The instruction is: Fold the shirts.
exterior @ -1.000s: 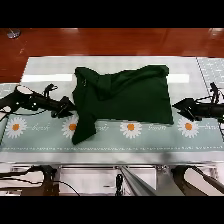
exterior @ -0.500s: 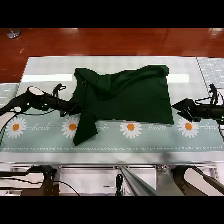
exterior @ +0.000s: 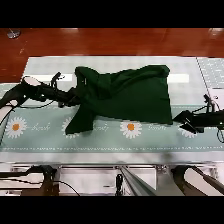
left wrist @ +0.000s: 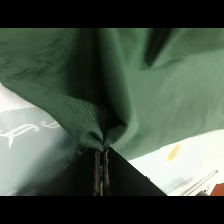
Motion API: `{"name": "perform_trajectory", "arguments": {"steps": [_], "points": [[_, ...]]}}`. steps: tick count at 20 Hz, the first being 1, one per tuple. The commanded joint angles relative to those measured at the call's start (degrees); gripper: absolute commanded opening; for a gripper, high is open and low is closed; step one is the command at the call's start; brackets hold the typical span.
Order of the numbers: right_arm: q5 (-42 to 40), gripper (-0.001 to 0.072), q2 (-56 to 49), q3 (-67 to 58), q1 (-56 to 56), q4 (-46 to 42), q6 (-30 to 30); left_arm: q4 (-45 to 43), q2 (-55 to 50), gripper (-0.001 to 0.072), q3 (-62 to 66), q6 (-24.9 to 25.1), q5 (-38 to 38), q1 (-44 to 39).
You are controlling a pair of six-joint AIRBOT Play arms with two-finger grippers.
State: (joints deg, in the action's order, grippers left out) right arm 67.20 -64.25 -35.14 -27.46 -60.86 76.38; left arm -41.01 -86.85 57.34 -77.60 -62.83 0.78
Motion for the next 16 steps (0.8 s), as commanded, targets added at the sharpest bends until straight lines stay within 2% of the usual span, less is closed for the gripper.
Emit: {"name": "perform_trajectory", "arguments": {"steps": [1, 7, 9, 10, 11, 14, 16], "points": [[-1.1, 0.0622, -0.4, 0.9, 4.9, -2.5, 2.8, 0.1, 0.2, 0.0023, 1.2, 0.0, -1.1, -0.7], [-11.4, 0.0620, -9.5, -5.7, 10.9, 8.4, 3.1, 0.1, 0.2, 0.0023, 1.2, 0.0, -1.6, -2.7], [-11.4, 0.0559, -12.6, -8.8, 13.2, 10.1, 3.8, 0.1, 0.2, 0.0023, 1.3, 0.0, -2.3, -2.9], [-10.5, 0.0459, -13.9, -9.9, 14.6, 9.9, 3.7, 0.1, 0.3, 0.0023, 1.3, 0.0, -2.4, -2.9], [-8.6, 0.0038, -15.1, -11.1, 16.0, 9.7, 2.1, 0.2, 0.6, 0.0023, 1.3, 0.0, -2.4, -2.8], [-2.1, 0.0028, -15.2, -18.3, 18.0, 9.2, -0.7, 0.3, 3.5, 0.0023, 3.7, 0.5, -3.4, -2.0], [1.8, 0.0027, -13.0, -29.7, 18.0, 9.2, -0.3, 1.5, 7.3, 0.0023, 9.7, 0.8, -3.8, -0.6]]}}
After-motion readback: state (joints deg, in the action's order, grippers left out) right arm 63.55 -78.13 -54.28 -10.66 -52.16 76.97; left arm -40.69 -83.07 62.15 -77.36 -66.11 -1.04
